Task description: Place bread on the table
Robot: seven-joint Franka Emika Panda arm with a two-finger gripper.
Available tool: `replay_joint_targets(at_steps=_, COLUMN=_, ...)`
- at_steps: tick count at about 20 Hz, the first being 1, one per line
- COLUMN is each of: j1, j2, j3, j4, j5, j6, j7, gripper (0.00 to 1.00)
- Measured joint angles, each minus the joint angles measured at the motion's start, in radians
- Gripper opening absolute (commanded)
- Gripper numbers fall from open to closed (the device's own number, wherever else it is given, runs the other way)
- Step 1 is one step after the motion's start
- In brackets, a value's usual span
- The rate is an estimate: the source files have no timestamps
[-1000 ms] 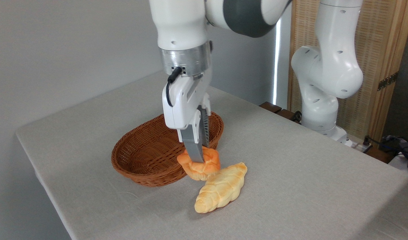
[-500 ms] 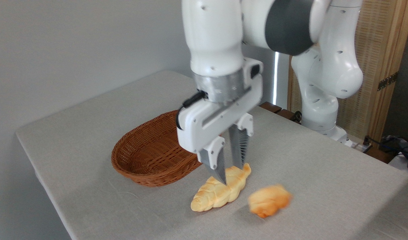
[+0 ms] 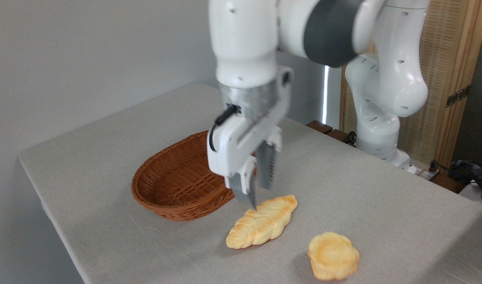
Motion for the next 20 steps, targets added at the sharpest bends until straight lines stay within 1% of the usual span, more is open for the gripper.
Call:
replay_joint_targets(at_steps=4, j1=-0.013, j2=-0.01, j3=-0.127, j4=0.016, j5=0.0, j6=-0.008, j7=-0.464, gripper=1.0)
replay_joint_targets(at_steps=5, j1=-0.014, j2=-0.01, j3=-0.144, j4=0.021, j5=0.0, j6=-0.011, j7=-0.536, gripper=1.0)
replay_joint_targets(at_steps=7, j1=-0.016, j2=-0.01, j3=-0.192, j4=0.03, j5=0.0, j6=-0.016, j7=-0.751, gripper=1.0)
replay_joint_targets(at_steps=8, j1=-0.016, j2=-0.01, j3=-0.209, j4=0.032, j5=0.0, j6=-0.016, j7=-0.835, gripper=1.0)
replay_joint_targets(at_steps=9, j1=-0.017, j2=-0.007, j3=-0.244, j4=0.036, j5=0.0, j6=-0.016, j7=-0.998, gripper=1.0)
replay_joint_targets(at_steps=11, j1=-0.019, j2=0.004, j3=-0.276, j4=0.056, j5=0.0, j6=-0.016, j7=-1.194, gripper=1.0)
replay_joint_targets(at_steps=12, j1=-0.019, j2=0.012, j3=-0.282, j4=0.07, j5=0.0, j6=-0.016, j7=-1.261, gripper=1.0)
replay_joint_targets(at_steps=13, j1=-0.018, j2=0.017, j3=-0.285, j4=0.081, j5=0.0, j6=-0.016, j7=-1.296, gripper=1.0)
replay_joint_targets(at_steps=16, j1=-0.019, j2=0.038, j3=-0.293, j4=0.131, j5=0.0, j6=-0.016, j7=-1.471, gripper=1.0)
replay_joint_targets(at_steps=18, j1=-0.016, j2=0.049, j3=-0.293, j4=0.156, j5=0.0, j6=-0.016, j7=-1.535, gripper=1.0)
replay_joint_targets(at_steps=20, j1=-0.011, j2=0.076, j3=-0.293, j4=0.202, j5=0.0, j6=-0.04, j7=-1.555, gripper=1.0)
